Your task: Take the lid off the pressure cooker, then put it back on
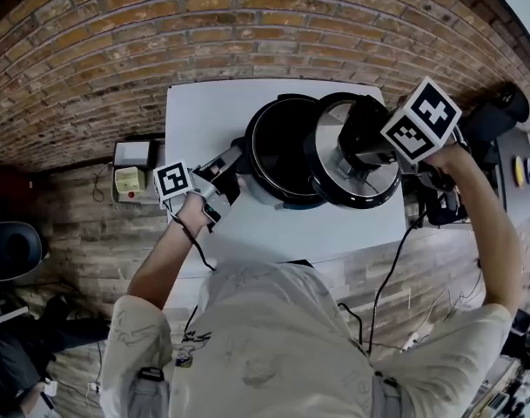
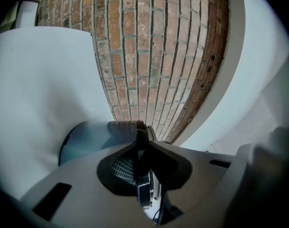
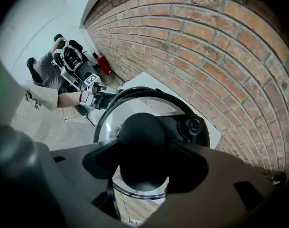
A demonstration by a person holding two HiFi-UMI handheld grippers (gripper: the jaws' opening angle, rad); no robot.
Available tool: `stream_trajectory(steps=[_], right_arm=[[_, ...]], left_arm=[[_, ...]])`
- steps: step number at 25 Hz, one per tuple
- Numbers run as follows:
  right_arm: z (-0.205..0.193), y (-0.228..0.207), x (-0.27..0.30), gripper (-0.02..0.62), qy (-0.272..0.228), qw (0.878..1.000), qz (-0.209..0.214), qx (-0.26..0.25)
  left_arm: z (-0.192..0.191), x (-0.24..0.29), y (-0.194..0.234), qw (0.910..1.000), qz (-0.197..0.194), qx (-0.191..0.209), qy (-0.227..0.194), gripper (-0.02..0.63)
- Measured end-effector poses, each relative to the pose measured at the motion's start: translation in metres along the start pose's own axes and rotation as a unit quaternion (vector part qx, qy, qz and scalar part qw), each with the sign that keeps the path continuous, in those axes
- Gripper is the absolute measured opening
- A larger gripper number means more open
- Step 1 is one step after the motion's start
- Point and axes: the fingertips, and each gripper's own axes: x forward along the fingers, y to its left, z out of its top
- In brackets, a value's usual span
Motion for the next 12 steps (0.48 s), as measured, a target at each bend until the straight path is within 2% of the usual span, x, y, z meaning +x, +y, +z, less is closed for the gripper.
stream_trajectory(steps=[12], right_arm=[[-0.105,-0.037,-0.015,0.293,0.005,0.995,-0.001,0.102]], left_arm=[[0.002,-0.004,0.002,0.9997,0.006,-0.006,-0.021,0.066]])
